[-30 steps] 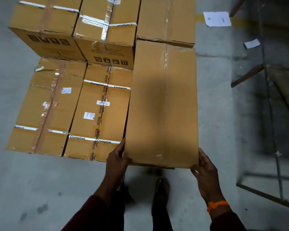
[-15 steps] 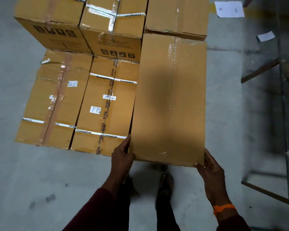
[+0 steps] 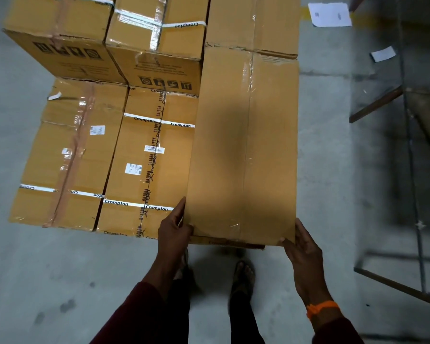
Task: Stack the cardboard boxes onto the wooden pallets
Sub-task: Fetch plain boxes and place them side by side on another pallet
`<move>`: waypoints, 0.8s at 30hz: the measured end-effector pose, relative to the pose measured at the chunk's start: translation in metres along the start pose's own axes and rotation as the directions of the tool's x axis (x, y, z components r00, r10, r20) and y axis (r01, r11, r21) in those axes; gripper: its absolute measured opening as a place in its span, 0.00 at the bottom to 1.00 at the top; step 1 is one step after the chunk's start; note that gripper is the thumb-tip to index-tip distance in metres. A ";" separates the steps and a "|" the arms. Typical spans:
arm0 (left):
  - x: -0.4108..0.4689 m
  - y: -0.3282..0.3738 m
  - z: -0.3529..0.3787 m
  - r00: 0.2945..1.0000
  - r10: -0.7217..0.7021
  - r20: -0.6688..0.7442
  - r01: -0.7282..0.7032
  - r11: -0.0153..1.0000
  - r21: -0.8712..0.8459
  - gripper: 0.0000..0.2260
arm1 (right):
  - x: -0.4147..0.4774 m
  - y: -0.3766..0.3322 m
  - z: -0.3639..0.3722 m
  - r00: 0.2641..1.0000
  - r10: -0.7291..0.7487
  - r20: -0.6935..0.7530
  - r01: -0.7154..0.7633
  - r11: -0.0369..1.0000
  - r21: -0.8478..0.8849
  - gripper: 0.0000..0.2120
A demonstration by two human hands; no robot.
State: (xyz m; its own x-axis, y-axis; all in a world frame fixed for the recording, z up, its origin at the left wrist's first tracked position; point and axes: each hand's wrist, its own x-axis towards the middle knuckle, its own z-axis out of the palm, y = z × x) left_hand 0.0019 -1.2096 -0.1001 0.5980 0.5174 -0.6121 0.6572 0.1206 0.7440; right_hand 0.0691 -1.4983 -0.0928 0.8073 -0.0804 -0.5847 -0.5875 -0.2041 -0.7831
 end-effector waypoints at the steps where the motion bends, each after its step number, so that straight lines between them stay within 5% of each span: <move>1: 0.003 0.001 -0.001 1.000 0.002 0.003 -0.002 1.000 0.005 0.35 | 0.002 -0.001 0.001 1.000 -0.007 -0.003 0.007 1.000 0.004 0.30; 11: -0.003 0.004 0.010 0.999 0.005 0.048 -0.008 0.998 0.062 0.35 | 0.010 -0.004 0.004 0.997 -0.006 -0.080 0.008 1.000 0.018 0.26; 17: -0.047 0.041 -0.001 0.991 -0.097 0.096 0.065 0.954 0.293 0.31 | -0.021 -0.022 0.009 0.989 0.055 -0.137 -0.082 0.977 -0.198 0.25; 21: -0.121 0.086 -0.028 0.960 -0.169 0.223 0.089 0.940 0.330 0.18 | -0.079 -0.059 0.011 0.992 0.119 0.040 -0.103 0.954 -0.280 0.23; 24: -0.180 0.119 -0.049 0.941 -0.123 0.314 0.041 0.966 0.256 0.10 | -0.127 -0.092 0.017 0.950 0.070 0.303 0.043 0.936 -0.350 0.17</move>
State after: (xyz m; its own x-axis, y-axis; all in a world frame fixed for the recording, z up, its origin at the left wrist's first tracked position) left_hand -0.0500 -1.2465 0.1116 0.6258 0.2066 -0.7521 0.7768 -0.0786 0.6248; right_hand 0.0192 -1.4525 0.0498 0.7092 0.2053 -0.6744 -0.4949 -0.5363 -0.6837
